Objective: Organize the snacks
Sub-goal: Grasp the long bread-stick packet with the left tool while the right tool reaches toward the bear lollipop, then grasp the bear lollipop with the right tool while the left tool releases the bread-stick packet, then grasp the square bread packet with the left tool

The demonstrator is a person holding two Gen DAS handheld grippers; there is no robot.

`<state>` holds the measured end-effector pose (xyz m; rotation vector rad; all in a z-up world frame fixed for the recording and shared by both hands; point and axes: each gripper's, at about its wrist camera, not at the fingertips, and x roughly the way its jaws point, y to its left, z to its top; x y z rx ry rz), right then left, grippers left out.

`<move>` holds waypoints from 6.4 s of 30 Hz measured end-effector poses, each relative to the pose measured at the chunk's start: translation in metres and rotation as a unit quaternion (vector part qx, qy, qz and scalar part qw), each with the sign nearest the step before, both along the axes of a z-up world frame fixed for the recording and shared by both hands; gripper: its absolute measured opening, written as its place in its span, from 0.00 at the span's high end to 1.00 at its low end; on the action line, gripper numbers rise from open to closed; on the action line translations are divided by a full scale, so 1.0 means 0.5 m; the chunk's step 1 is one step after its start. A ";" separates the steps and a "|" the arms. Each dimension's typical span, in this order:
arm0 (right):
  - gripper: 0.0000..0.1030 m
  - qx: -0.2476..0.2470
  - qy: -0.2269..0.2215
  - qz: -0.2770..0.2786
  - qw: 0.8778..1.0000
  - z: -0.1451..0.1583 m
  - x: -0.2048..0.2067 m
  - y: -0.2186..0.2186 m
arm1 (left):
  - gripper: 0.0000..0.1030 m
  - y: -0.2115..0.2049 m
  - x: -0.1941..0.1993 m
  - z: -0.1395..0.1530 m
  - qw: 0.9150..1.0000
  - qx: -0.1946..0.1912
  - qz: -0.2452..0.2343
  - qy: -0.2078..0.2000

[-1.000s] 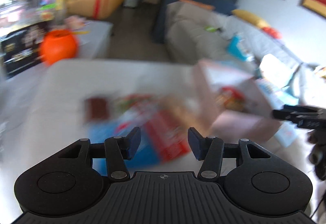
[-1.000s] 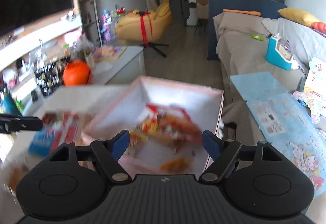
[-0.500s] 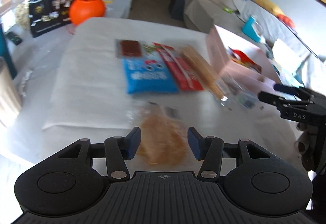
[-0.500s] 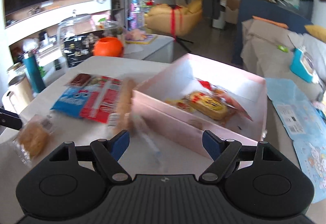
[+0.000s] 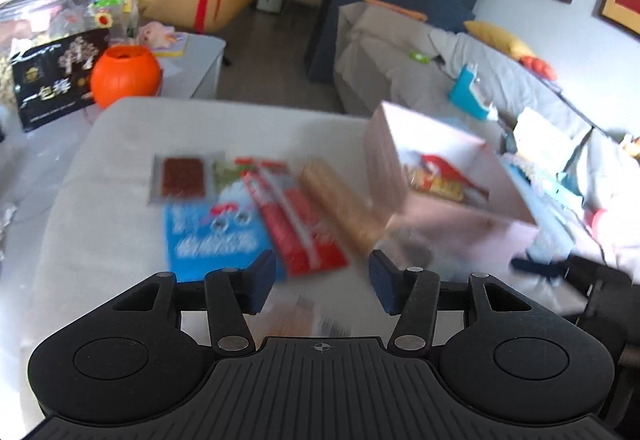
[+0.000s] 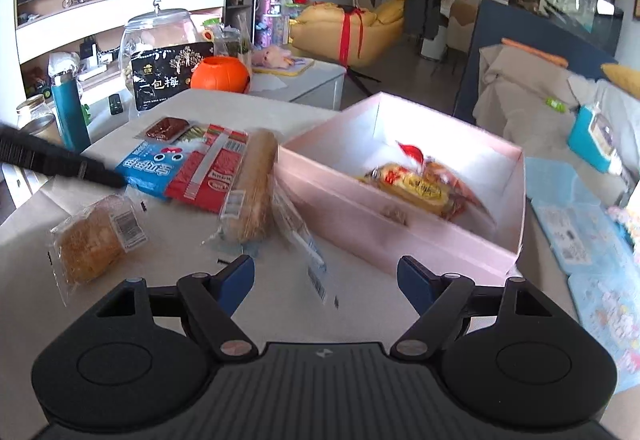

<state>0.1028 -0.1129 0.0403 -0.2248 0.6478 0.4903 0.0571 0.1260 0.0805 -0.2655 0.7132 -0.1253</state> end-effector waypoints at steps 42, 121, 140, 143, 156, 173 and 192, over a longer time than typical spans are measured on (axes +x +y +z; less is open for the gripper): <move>0.48 0.009 0.034 0.045 0.998 -0.050 0.076 0.120 | 0.63 -0.018 0.046 -0.060 0.999 0.022 -0.028 0.027; 0.60 0.024 0.027 -0.069 0.997 -0.079 -0.056 -0.061 | 0.60 0.062 -0.143 -0.030 0.989 0.070 0.001 0.133; 0.38 0.020 0.022 -0.098 0.995 -0.085 -0.057 -0.063 | 0.53 0.052 -0.026 -0.066 0.995 -0.011 0.071 0.063; 0.37 0.019 0.020 -0.101 0.995 -0.085 -0.059 -0.063 | 0.53 0.068 -0.043 -0.048 0.995 -0.022 0.090 0.036; 0.36 0.025 0.022 -0.102 0.994 -0.087 -0.057 -0.065 | 0.51 0.109 -0.001 -0.058 0.991 -0.057 0.098 0.065; 0.35 0.025 0.022 -0.102 0.994 -0.087 -0.057 -0.066 | 0.38 -0.110 0.019 -0.050 0.966 0.221 -0.122 0.052; 0.34 0.026 0.022 -0.102 0.994 -0.088 -0.056 -0.067 | 0.33 -0.070 0.103 -0.054 0.973 0.214 -0.078 0.046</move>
